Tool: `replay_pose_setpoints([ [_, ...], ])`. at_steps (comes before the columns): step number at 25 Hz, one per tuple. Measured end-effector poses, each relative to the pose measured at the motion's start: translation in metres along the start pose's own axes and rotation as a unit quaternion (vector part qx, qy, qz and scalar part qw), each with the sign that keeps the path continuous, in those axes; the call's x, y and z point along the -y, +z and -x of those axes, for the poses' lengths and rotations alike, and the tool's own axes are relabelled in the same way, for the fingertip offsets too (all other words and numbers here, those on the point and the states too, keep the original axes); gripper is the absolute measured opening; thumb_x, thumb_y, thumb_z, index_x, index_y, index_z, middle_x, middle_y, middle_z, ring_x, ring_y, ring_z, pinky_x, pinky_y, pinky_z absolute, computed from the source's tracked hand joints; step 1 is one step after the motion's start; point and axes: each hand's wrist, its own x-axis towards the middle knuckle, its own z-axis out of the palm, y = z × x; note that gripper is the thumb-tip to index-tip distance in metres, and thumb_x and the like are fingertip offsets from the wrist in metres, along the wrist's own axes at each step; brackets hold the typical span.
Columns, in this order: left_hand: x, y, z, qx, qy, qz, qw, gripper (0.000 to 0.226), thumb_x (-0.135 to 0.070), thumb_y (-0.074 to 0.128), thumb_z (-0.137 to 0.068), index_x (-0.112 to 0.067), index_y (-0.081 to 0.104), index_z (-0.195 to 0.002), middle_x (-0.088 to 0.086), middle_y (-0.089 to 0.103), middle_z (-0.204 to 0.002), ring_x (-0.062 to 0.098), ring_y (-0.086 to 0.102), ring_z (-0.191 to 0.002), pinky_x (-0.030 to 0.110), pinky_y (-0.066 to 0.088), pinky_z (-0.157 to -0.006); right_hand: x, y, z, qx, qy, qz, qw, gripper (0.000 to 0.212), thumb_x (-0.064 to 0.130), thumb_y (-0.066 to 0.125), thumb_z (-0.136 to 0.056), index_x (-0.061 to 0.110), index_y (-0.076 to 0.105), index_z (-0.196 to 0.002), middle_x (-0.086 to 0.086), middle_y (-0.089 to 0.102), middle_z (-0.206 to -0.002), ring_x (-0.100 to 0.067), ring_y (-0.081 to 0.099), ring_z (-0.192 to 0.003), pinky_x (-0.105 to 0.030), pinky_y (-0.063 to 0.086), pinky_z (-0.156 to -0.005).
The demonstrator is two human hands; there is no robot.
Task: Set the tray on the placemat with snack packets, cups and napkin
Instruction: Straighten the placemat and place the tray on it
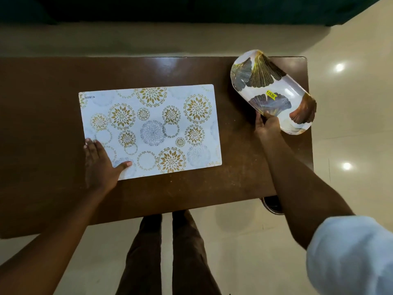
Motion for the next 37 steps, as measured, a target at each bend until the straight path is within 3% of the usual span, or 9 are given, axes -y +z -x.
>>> replay_pose_setpoints([
  [20,-0.008,0.002,0.001,0.005,-0.010,0.009,1.000,0.135,-0.075,0.069,-0.076,-0.003,-0.004,-0.164,0.017,-0.010,-0.173,0.035,-0.005,-0.162,0.049,0.011,-0.131,-0.001,0.005,-0.045,-0.059,0.048,0.062,0.995,0.043,0.008,0.077,-0.092,0.003,0.065,-0.133,-0.012,0.077,-0.106,-0.021,0.078,-0.101,-0.030,0.067,-0.081],
  [24,-0.012,-0.005,0.002,0.014,-0.016,0.017,1.000,0.134,-0.078,0.066,-0.076,-0.006,-0.005,-0.165,0.013,-0.012,-0.174,0.033,-0.004,-0.162,0.050,0.013,-0.131,-0.028,-0.007,-0.012,-0.057,0.000,0.228,0.972,0.038,0.032,0.065,-0.101,0.005,0.063,-0.129,-0.013,0.074,-0.119,-0.022,0.075,-0.094,-0.030,0.060,-0.066],
  [25,-0.014,-0.010,0.002,0.014,-0.014,0.014,1.000,0.134,-0.079,0.065,-0.076,-0.007,-0.004,-0.165,0.013,-0.011,-0.174,0.032,-0.002,-0.162,0.050,0.016,-0.131,-0.046,-0.015,0.005,-0.046,-0.088,0.354,0.930,0.041,0.039,0.063,-0.100,0.007,0.064,-0.126,-0.013,0.074,-0.119,-0.023,0.073,-0.094,-0.031,0.055,-0.064],
  [26,-0.017,-0.014,0.001,0.010,-0.006,0.005,1.000,0.134,-0.080,0.064,-0.076,-0.008,-0.004,-0.165,0.013,-0.011,-0.174,0.033,0.000,-0.162,0.051,0.018,-0.131,-0.066,-0.024,0.020,-0.008,-0.209,0.495,0.844,0.047,0.047,0.064,-0.097,0.011,0.064,-0.126,-0.012,0.071,-0.122,-0.025,0.071,-0.103,-0.031,0.053,-0.071],
  [28,-0.025,-0.024,-0.006,0.005,0.018,-0.028,0.999,0.135,-0.082,0.064,-0.074,-0.011,-0.005,-0.166,0.014,-0.011,-0.174,0.036,0.001,-0.162,0.053,0.018,-0.130,-0.110,-0.037,0.049,0.174,-0.359,0.702,0.590,0.074,0.059,0.072,-0.088,0.019,0.051,-0.147,-0.010,0.053,-0.150,-0.029,0.052,-0.138,-0.039,0.049,-0.102],
  [29,-0.027,-0.029,-0.011,0.010,0.028,-0.047,0.998,0.136,-0.083,0.064,-0.072,-0.014,-0.006,-0.166,0.014,-0.012,-0.174,0.038,0.001,-0.162,0.055,0.017,-0.129,-0.131,-0.036,0.060,0.240,-0.378,0.751,0.485,0.095,0.061,0.078,-0.082,0.023,0.036,-0.159,-0.010,0.035,-0.165,-0.031,0.035,-0.152,-0.044,0.039,-0.117],
  [30,-0.029,-0.033,-0.015,0.018,0.035,-0.064,0.997,0.138,-0.084,0.065,-0.070,-0.017,-0.007,-0.166,0.014,-0.013,-0.174,0.039,0.000,-0.162,0.057,0.017,-0.128,-0.147,-0.035,0.068,0.276,-0.386,0.774,0.419,0.113,0.063,0.082,-0.077,0.025,0.022,-0.165,-0.010,0.018,-0.173,-0.034,0.021,-0.160,-0.048,0.029,-0.125],
  [32,-0.033,-0.037,-0.022,0.040,0.046,-0.095,0.994,0.142,-0.085,0.069,-0.064,-0.021,-0.008,-0.166,0.014,-0.014,-0.173,0.040,-0.002,-0.161,0.062,0.018,-0.126,-0.165,-0.029,0.074,0.277,-0.364,0.810,0.368,0.130,0.067,0.083,-0.071,0.026,0.007,-0.168,-0.011,-0.002,-0.176,-0.037,0.004,-0.163,-0.056,0.019,-0.128],
  [37,-0.045,-0.030,-0.013,0.058,0.046,-0.111,0.991,0.148,-0.081,0.075,-0.060,-0.022,-0.008,-0.166,0.015,-0.017,-0.172,0.043,-0.007,-0.161,0.065,0.018,-0.125,-0.161,-0.047,0.055,0.269,-0.316,0.850,0.325,0.137,0.066,0.085,-0.069,0.024,0.001,-0.168,-0.010,-0.015,-0.175,-0.039,-0.007,-0.162,-0.060,0.019,-0.129],
])
